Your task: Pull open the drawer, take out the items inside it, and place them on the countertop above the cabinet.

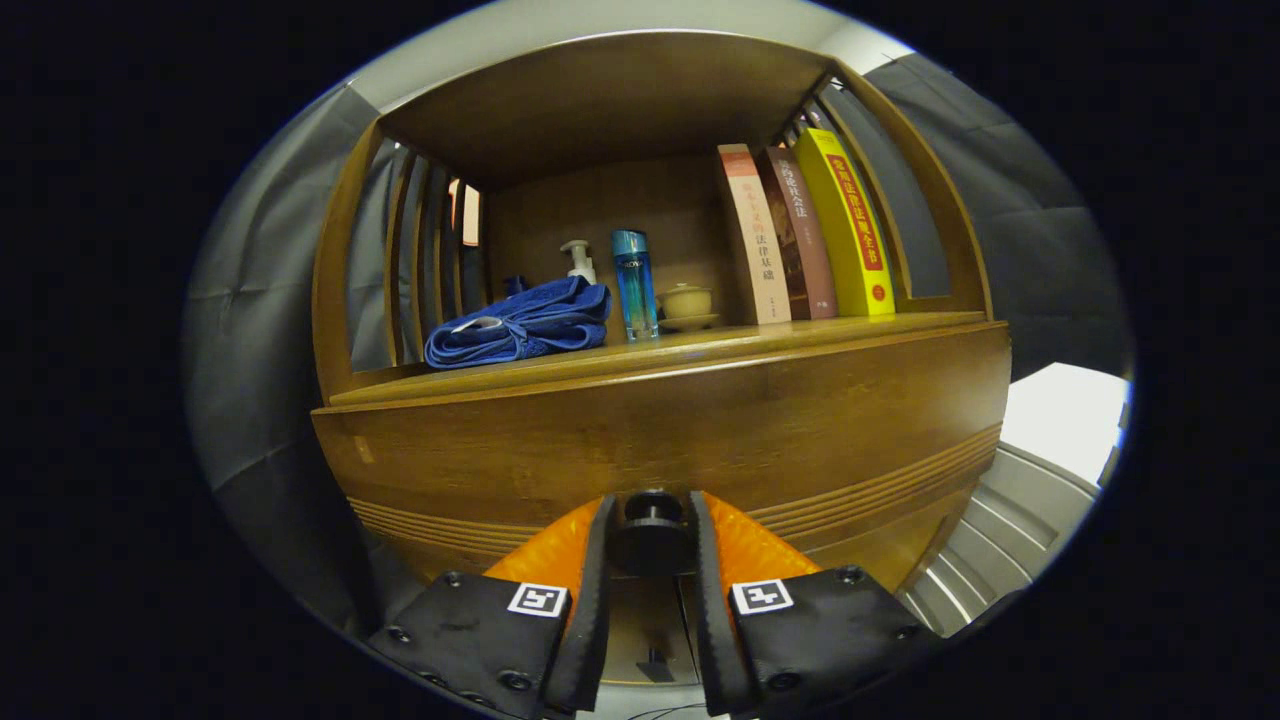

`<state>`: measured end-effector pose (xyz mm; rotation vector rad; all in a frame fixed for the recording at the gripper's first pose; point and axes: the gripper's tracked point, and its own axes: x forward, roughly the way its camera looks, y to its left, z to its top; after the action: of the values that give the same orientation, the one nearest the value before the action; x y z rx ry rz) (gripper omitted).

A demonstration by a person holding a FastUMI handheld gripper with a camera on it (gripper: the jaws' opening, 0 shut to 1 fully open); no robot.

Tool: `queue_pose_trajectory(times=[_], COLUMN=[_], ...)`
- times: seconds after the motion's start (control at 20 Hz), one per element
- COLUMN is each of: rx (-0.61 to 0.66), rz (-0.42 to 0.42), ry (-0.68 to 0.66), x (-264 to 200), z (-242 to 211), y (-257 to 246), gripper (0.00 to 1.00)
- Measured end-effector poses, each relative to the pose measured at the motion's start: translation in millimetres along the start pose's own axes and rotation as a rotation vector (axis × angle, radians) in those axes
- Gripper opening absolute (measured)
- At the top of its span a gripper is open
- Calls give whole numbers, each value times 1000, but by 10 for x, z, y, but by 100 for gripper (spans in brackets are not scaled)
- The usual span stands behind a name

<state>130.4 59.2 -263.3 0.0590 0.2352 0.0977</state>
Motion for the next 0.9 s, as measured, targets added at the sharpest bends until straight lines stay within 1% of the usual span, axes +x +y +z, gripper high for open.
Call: queue_pose_trajectory(times=[0.2, 0.3, 0.9], rx=[28, 12, 14], rz=[-2, 0, 28], ry=[-25, -22, 9], x=[-232, -346, -989], z=[76, 88, 74], y=[-22, -15, 8], gripper=[46, 41, 41])
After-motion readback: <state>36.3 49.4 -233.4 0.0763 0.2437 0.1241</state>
